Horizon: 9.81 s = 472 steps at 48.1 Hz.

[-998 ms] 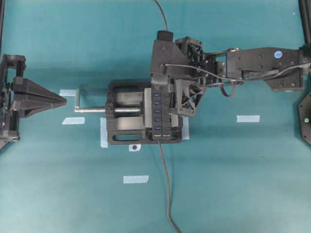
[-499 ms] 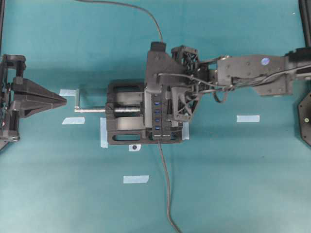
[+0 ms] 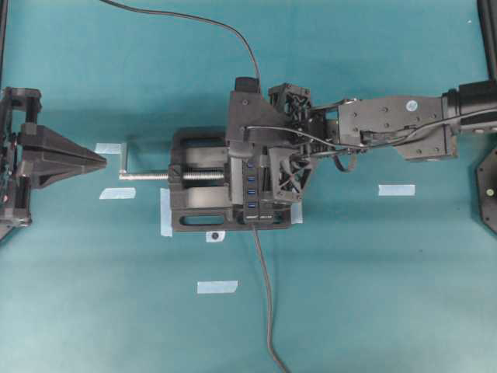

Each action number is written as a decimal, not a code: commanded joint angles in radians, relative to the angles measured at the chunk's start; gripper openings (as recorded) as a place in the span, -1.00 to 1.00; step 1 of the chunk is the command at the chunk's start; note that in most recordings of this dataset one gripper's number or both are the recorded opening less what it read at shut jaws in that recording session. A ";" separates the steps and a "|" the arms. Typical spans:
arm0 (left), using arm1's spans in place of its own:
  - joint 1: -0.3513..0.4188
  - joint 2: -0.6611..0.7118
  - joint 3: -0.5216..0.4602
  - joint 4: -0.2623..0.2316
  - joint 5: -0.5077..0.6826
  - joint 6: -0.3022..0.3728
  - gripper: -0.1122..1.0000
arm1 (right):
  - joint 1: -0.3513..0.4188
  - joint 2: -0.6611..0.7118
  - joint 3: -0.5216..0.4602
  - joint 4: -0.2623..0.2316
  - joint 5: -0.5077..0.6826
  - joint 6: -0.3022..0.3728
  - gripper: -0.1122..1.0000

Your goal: Insert the USB into the center port of the fixed hub

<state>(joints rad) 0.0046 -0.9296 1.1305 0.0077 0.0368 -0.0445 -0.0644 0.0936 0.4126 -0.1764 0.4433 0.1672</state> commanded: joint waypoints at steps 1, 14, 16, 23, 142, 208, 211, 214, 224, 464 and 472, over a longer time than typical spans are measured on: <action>0.002 0.005 -0.020 0.002 -0.005 -0.002 -0.80 | 0.005 -0.014 -0.028 0.002 -0.008 0.014 -0.65; 0.002 0.006 -0.017 0.002 -0.005 -0.002 -0.80 | 0.005 0.000 -0.026 0.009 -0.008 0.014 -0.65; 0.002 0.005 -0.017 0.002 -0.005 -0.002 -0.80 | 0.005 0.003 -0.028 0.009 -0.006 0.014 -0.65; 0.002 0.006 -0.015 0.002 -0.005 -0.003 -0.80 | 0.006 0.009 -0.028 0.014 -0.008 0.015 -0.65; 0.006 -0.006 -0.005 0.002 -0.005 -0.003 -0.80 | -0.005 0.046 0.018 0.060 0.006 0.014 -0.66; 0.008 -0.009 -0.005 0.002 -0.005 -0.003 -0.80 | -0.008 0.054 0.025 0.063 0.002 0.015 -0.65; 0.008 -0.011 -0.005 0.003 -0.005 -0.003 -0.80 | -0.009 0.054 0.023 0.063 0.002 0.014 -0.65; 0.008 -0.009 -0.005 0.002 -0.005 -0.003 -0.80 | -0.011 0.052 0.018 0.063 0.000 0.014 -0.63; 0.008 -0.009 -0.005 0.002 -0.005 -0.003 -0.80 | -0.020 0.049 0.006 0.063 -0.003 0.014 -0.32; 0.008 -0.015 -0.005 0.003 -0.003 -0.005 -0.80 | 0.009 -0.249 0.224 0.061 -0.172 0.012 0.70; 0.008 -0.015 -0.005 0.002 -0.005 -0.005 -0.80 | 0.009 -0.249 0.224 0.061 -0.172 0.011 0.70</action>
<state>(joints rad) 0.0107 -0.9495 1.1367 0.0077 0.0383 -0.0476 -0.0583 -0.1304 0.6443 -0.1150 0.2792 0.1703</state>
